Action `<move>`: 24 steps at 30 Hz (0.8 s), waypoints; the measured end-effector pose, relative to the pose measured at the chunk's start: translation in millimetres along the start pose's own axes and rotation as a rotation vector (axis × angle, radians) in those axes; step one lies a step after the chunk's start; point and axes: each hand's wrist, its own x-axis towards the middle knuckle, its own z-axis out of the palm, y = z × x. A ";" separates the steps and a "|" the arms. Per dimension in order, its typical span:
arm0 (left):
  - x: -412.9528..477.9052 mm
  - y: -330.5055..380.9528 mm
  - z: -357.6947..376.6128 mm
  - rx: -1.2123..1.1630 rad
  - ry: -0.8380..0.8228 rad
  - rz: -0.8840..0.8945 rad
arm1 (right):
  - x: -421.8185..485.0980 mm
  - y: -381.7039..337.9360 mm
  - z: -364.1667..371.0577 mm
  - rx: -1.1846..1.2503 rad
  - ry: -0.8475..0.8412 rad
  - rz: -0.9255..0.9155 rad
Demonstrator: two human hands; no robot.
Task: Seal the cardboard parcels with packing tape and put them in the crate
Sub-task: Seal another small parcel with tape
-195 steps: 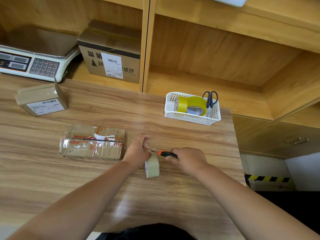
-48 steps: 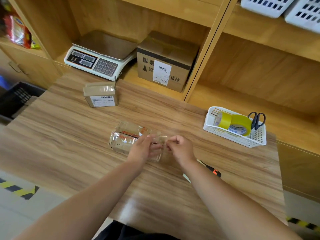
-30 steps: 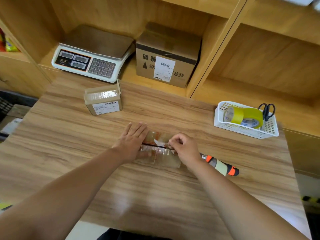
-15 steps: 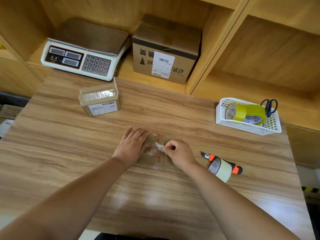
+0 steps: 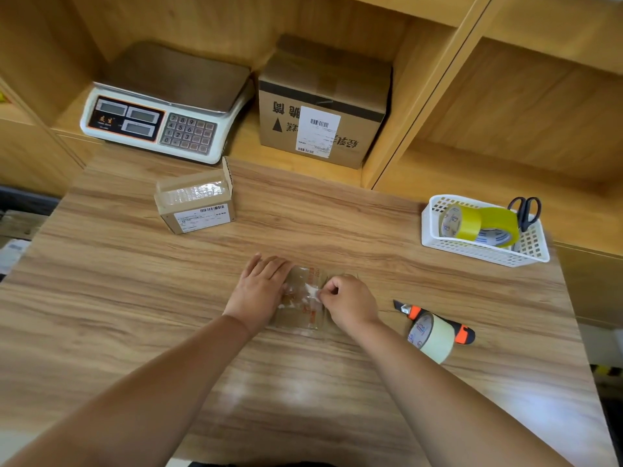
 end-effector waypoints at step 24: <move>0.5 -1.6 -0.4 0.010 -0.074 -0.025 | 4.1 -0.7 21.7 -0.473 0.193 -0.135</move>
